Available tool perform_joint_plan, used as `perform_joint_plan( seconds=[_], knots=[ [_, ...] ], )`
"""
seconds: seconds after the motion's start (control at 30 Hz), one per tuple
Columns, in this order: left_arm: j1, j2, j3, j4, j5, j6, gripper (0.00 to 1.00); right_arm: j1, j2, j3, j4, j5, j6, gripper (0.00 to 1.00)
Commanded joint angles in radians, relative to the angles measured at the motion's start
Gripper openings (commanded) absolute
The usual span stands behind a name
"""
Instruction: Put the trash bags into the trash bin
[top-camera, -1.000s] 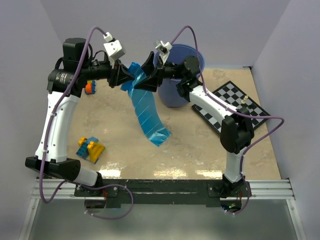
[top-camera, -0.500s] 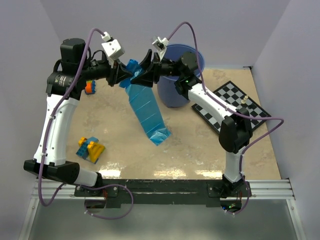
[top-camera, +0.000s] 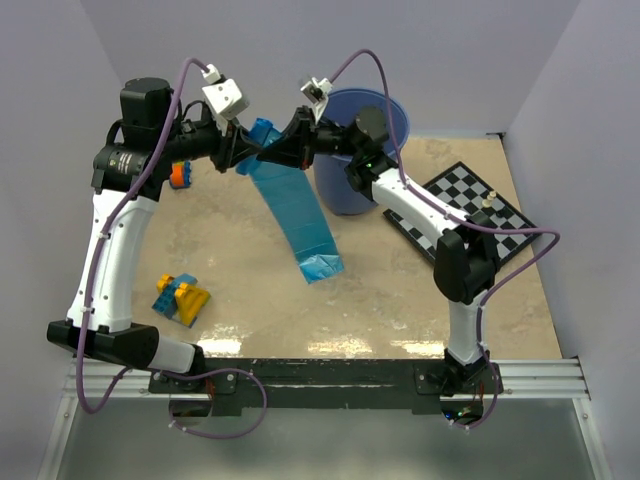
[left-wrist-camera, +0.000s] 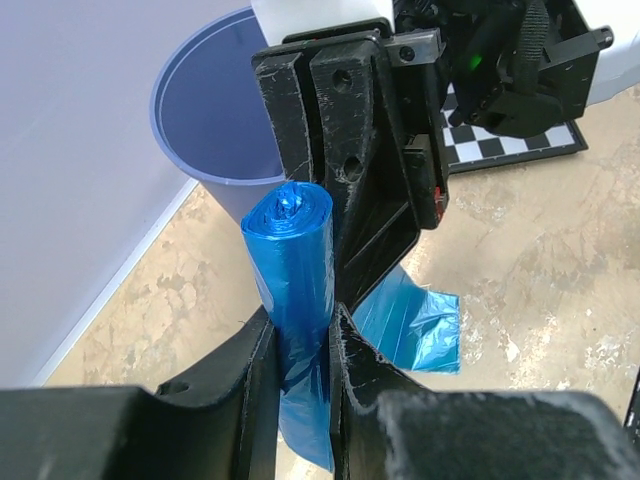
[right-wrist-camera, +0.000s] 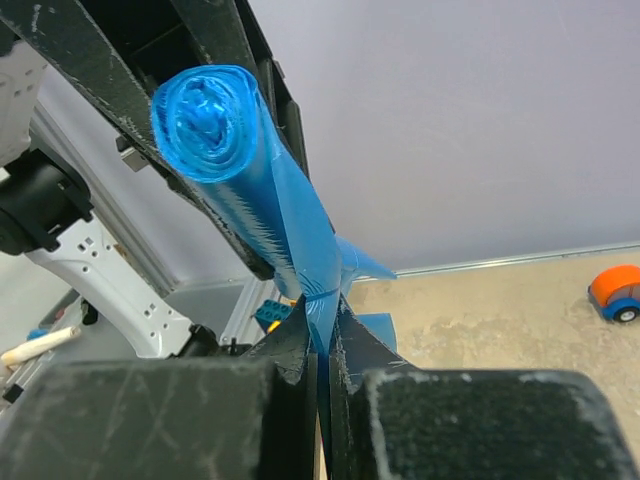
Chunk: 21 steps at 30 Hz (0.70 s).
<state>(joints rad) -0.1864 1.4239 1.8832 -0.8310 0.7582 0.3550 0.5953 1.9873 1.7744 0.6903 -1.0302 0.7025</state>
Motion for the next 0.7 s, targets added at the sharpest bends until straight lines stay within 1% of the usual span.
perform_joint_plan(
  seconds=[0.0, 0.13, 0.27, 0.3, 0.4, 0.47, 0.57, 0.67],
  knots=[
    [-0.001, -0.029, 0.011, 0.0, -0.028, 0.039, 0.0, -0.008, -0.038, -0.024, 0.127, 0.028, 0.08, 0.0],
    [-0.001, -0.026, 0.016, -0.031, -0.042, 0.067, 0.0, -0.032, -0.018, -0.046, 0.27, 0.019, 0.212, 0.0],
    [-0.001, -0.022, 0.011, -0.005, -0.112, 0.049, 0.0, -0.032, -0.001, -0.035, 0.428, -0.047, 0.301, 0.0],
    [-0.001, -0.023, 0.007, 0.009, -0.128, 0.038, 0.0, -0.032, 0.004, -0.03, 0.44, -0.048, 0.311, 0.0],
    [-0.001, -0.022, -0.006, 0.055, -0.142, -0.014, 0.0, -0.032, 0.037, -0.033, 0.563, -0.044, 0.409, 0.0],
    [-0.001, -0.017, -0.009, 0.085, -0.138, -0.063, 0.0, -0.026, 0.059, -0.027, 0.586, -0.028, 0.42, 0.0],
    [-0.002, 0.0, -0.006, 0.116, -0.158, -0.105, 0.0, -0.014, 0.097, 0.0, 0.744, -0.045, 0.511, 0.0],
    [-0.001, 0.021, -0.01, 0.121, -0.175, -0.102, 0.0, -0.003, 0.117, 0.028, 0.857, -0.041, 0.583, 0.0]
  ],
)
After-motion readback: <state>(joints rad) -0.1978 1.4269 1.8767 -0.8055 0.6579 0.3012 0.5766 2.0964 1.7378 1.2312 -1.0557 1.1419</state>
